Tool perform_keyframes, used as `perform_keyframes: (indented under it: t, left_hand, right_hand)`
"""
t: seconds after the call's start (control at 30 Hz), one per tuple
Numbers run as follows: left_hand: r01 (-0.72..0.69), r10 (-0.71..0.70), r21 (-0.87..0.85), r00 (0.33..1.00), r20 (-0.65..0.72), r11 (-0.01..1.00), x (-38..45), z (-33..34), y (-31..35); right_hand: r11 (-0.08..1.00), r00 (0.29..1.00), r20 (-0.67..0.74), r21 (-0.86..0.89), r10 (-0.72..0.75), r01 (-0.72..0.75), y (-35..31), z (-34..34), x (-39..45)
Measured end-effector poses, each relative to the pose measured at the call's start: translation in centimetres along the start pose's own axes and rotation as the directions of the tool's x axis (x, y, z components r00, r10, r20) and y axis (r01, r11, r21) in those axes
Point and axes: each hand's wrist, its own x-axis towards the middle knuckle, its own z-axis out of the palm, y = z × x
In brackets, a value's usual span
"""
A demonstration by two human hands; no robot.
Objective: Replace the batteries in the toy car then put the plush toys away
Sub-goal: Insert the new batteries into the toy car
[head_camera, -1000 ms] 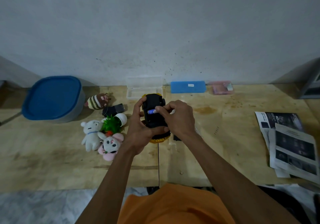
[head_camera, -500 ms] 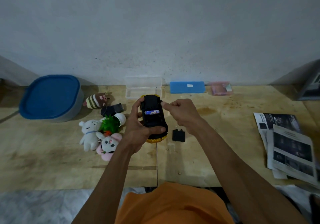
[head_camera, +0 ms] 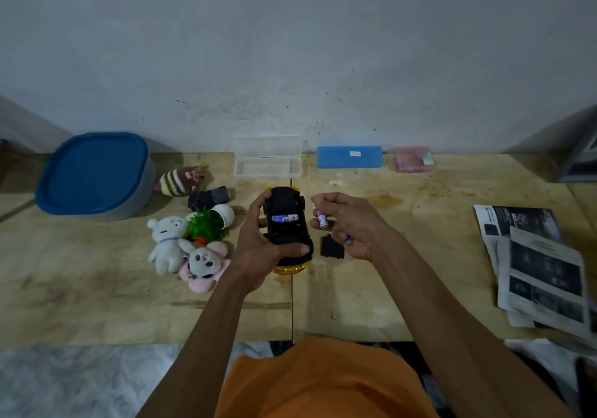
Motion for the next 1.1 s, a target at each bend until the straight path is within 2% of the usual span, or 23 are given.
perform_keyframes:
  t: [0.2, 0.37, 0.43, 0.53, 0.63, 0.73, 0.8, 0.9, 1.1]
  left_hand:
    - [-0.023, 0.023, -0.002, 1.000, 0.006, 1.000, -0.5, -0.4, 0.2]
    - [-0.025, 0.025, -0.015, 1.000, 0.013, 1.000, -0.8, -0.5, 0.4]
    - [-0.032, 0.032, -0.007, 0.999, 0.016, 0.999, -0.8, -0.5, 0.6]
    - [-0.039, 0.039, -0.019, 0.999, 0.028, 0.999, -1.0, -0.3, 0.8]
    - [-0.035, 0.036, -0.035, 0.999, 0.031, 0.999, -1.3, -0.1, 1.0]
    - [-0.040, 0.042, -0.048, 0.998, 0.039, 0.998, -1.6, 0.1, 1.2]
    - [-0.040, 0.043, -0.056, 0.998, 0.052, 0.998, -1.8, 0.2, 1.3]
    - [-0.031, 0.036, -0.075, 0.997, 0.068, 0.997, -2.0, 0.4, 1.4]
    - [-0.024, 0.031, -0.083, 0.996, 0.082, 0.996, -2.3, 0.2, 1.5]
  right_hand:
    - [0.957, 0.970, -0.076, -0.196, -0.233, 0.214, -0.1, 0.8, -0.4]
    - [0.871, 0.942, 0.055, -0.366, -0.331, 0.328, -0.2, 1.1, -0.2]
    - [0.812, 0.910, 0.084, -0.424, -0.405, 0.401, -0.2, 1.2, -0.2]
    - [0.768, 0.858, 0.068, -0.413, -0.510, 0.490, 0.0, 1.2, -0.2]
    - [0.648, 0.781, 0.146, -0.477, -0.608, 0.594, -0.3, 1.2, 0.0]
    - [0.508, 0.741, 0.286, -0.577, -0.607, 0.639, -0.8, 1.4, -0.2]
    - [0.456, 0.723, 0.367, -0.589, -0.585, 0.667, -1.0, 1.6, -0.1]
    - [0.315, 0.657, 0.502, -0.604, -0.563, 0.732, -1.2, 1.9, 0.1]
    - [0.168, 0.605, 0.631, -0.612, -0.485, 0.773, -0.9, 2.2, 0.9]
